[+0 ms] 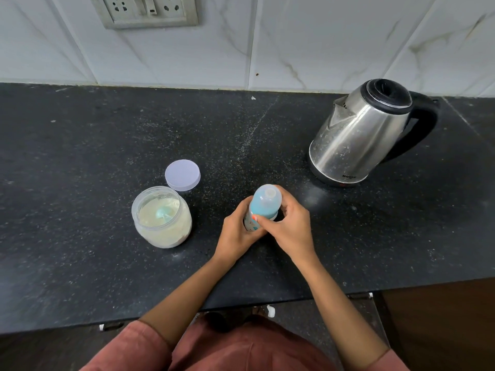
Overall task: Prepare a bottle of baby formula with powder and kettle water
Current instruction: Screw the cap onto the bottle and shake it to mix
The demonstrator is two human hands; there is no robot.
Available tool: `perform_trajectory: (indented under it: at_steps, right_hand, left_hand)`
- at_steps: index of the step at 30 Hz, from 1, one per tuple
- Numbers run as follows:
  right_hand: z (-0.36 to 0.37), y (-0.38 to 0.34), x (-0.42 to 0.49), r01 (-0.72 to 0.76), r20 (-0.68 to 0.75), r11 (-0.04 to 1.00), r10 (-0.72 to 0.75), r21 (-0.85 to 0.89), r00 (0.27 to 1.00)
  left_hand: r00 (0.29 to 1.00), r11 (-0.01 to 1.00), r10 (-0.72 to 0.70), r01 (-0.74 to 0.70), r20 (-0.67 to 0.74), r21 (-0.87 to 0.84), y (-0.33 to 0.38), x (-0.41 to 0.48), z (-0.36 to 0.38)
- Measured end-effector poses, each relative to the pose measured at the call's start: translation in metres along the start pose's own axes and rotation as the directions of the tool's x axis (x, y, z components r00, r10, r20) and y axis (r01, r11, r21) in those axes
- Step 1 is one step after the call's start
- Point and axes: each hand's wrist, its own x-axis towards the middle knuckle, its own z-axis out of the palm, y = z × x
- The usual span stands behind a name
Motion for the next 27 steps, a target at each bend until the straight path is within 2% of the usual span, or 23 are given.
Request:
perform_trajectory:
  at_steps: [3,8,12,20,27]
  right_hand:
    - [0.002,-0.001,-0.003,0.000,-0.024,1.000,0.000,-0.026,1.000]
    - [-0.016,0.004,0.011,-0.051,0.226,0.998,0.055,-0.023,0.972]
    - [-0.022,0.007,0.017,-0.045,0.294,0.999,0.052,-0.030,0.954]
    - [-0.017,0.003,0.010,-0.004,0.187,0.997,0.019,-0.078,0.982]
    - [-0.001,0.000,-0.003,0.024,0.004,0.996,-0.024,-0.088,1.000]
  left_hand:
    - [1.000,1.000,0.005,-0.005,0.006,0.003,0.000,0.000,0.000]
    - [1.000,1.000,-0.012,0.012,0.022,-0.008,0.001,0.001,-0.001]
    - [0.999,1.000,-0.013,0.013,0.045,-0.008,0.000,0.002,-0.002]
    - [1.000,1.000,-0.001,0.001,0.029,-0.004,-0.001,0.000,0.000]
    - [0.999,0.999,0.041,-0.041,-0.014,0.012,-0.001,-0.003,0.004]
